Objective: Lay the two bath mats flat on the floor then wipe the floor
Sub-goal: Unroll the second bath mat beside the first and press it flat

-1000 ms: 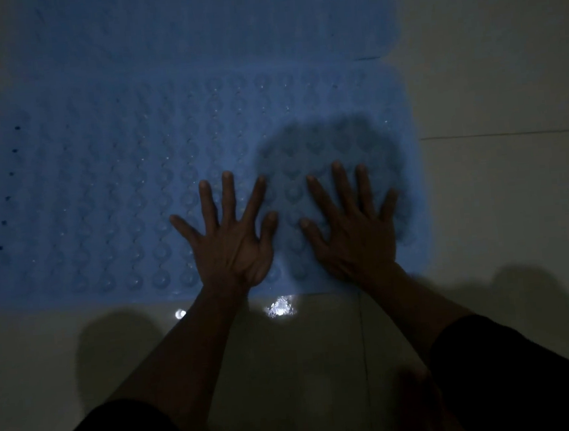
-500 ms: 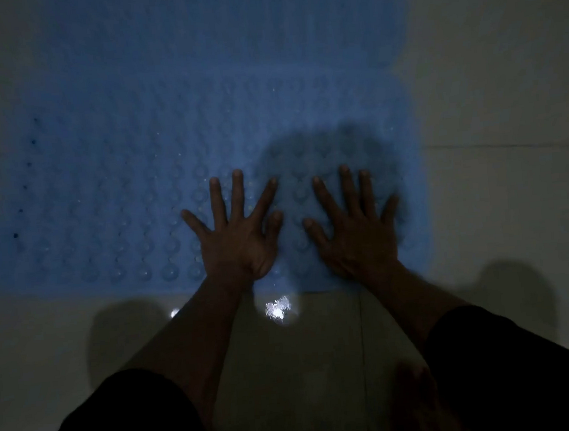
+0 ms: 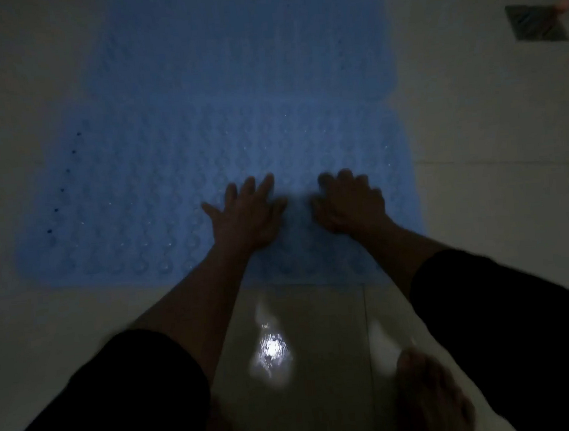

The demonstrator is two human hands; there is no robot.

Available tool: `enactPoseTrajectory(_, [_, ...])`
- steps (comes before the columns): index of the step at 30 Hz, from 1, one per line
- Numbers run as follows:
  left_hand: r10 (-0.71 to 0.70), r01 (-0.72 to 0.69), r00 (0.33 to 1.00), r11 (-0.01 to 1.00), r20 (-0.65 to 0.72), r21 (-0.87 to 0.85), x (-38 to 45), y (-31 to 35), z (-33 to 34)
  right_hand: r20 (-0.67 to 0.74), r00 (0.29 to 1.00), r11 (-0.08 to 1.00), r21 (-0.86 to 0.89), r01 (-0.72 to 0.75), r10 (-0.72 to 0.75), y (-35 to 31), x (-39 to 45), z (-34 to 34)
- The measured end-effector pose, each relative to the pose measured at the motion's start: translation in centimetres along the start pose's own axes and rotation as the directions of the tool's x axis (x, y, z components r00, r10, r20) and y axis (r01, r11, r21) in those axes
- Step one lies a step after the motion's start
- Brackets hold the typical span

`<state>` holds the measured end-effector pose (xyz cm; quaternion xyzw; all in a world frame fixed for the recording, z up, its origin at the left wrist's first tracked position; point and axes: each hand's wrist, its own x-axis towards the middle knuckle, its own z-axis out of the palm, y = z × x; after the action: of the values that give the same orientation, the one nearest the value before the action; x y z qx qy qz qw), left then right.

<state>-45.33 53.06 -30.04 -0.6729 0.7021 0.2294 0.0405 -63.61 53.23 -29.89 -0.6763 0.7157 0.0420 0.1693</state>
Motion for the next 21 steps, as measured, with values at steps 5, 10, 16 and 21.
enactPoseTrajectory(5, [-0.047, 0.019, 0.98, 0.989, -0.192, -0.147, 4.4, -0.2, -2.1, -0.142, 0.99, 0.987, 0.161, -0.004, 0.027, -3.2, 5.3, -1.7])
enactPoseTrajectory(10, [-0.074, 0.042, 0.976, 0.986, -0.203, -0.16, 7.9, -0.6, -4.4, -0.089, 0.996, 0.97, 0.236, 0.05, -0.029, -5.5, 8.3, -1.9])
enactPoseTrajectory(16, [-0.102, 0.093, 0.994, 0.984, -0.049, -0.154, 3.7, 1.5, -10.6, 0.045, 0.999, 0.948, 0.316, -0.035, 0.022, -5.0, 4.4, -9.4])
enactPoseTrajectory(21, [-0.119, 0.113, 0.993, 0.977, -0.022, -0.183, -1.8, 6.4, -21.8, 0.074, 0.996, 0.947, 0.315, -0.062, 0.041, -5.5, 0.0, -22.2])
